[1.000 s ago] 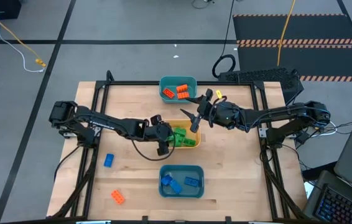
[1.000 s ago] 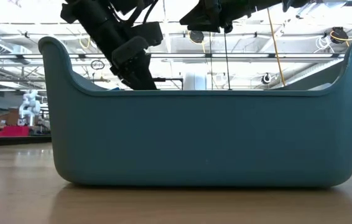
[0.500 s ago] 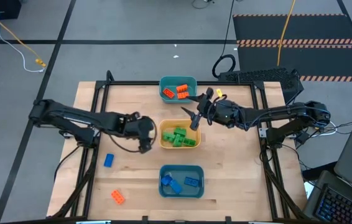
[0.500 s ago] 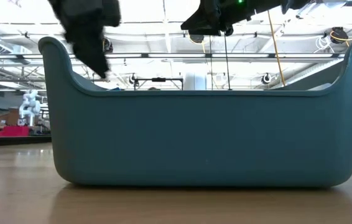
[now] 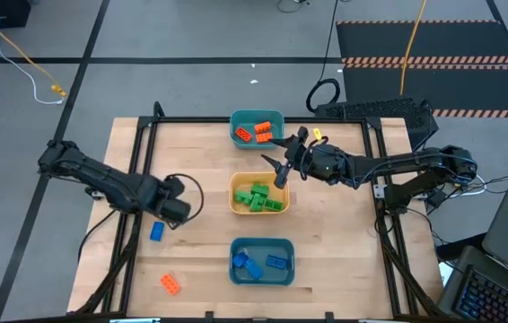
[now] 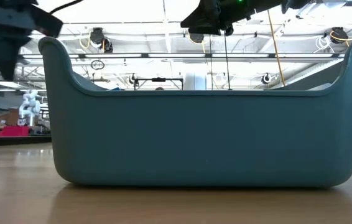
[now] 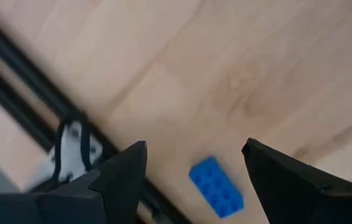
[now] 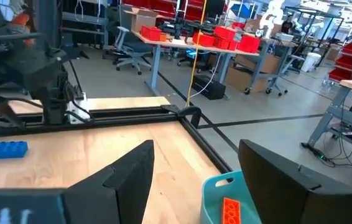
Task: Sort & place blocks by color
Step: Put the blue game piece into the blue bin
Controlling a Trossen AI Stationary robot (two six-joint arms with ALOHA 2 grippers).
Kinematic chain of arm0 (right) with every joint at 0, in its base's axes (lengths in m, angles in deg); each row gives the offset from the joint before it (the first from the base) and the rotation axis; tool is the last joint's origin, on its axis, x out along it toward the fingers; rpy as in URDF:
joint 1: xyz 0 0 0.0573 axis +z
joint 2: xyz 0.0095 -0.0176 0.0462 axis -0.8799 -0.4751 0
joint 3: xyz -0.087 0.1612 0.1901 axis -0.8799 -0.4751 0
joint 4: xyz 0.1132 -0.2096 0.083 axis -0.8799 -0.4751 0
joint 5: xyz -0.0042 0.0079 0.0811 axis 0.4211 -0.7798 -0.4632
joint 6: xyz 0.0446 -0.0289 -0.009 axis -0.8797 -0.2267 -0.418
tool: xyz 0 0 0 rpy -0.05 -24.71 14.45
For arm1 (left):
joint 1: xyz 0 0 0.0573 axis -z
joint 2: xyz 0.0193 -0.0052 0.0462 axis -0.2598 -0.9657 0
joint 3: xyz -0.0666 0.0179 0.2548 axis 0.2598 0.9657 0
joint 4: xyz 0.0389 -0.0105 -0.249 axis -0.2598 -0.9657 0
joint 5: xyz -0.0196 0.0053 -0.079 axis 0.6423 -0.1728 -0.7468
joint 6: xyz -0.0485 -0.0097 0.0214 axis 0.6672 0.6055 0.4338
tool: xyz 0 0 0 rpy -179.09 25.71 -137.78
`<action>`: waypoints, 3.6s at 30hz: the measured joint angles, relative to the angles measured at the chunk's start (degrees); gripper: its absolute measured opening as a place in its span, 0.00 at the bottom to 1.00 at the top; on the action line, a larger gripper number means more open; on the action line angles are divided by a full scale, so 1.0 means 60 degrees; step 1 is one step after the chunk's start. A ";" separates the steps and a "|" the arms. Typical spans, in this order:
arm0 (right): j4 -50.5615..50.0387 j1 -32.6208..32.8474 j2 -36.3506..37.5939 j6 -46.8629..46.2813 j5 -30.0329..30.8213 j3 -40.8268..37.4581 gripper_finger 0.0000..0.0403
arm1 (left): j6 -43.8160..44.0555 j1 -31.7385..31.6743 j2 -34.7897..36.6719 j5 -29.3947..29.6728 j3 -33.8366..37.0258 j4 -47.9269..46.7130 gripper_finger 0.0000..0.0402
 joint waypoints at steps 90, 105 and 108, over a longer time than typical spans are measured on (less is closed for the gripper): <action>-0.0746 0.0525 0.1189 0.0285 0.0000 -0.0004 0.57 | -0.7486 0.0184 -0.2190 0.0825 0.1067 1.3835 0.36; -0.2065 0.0586 0.1628 -0.0461 -0.0003 -0.0004 0.57 | -0.7967 0.0370 -0.2664 0.0394 0.1035 1.5289 0.36; -0.2303 0.0586 0.1632 -0.0700 -0.0004 -0.0004 0.57 | -0.8077 0.0438 -0.2959 0.0390 0.0754 1.5175 0.36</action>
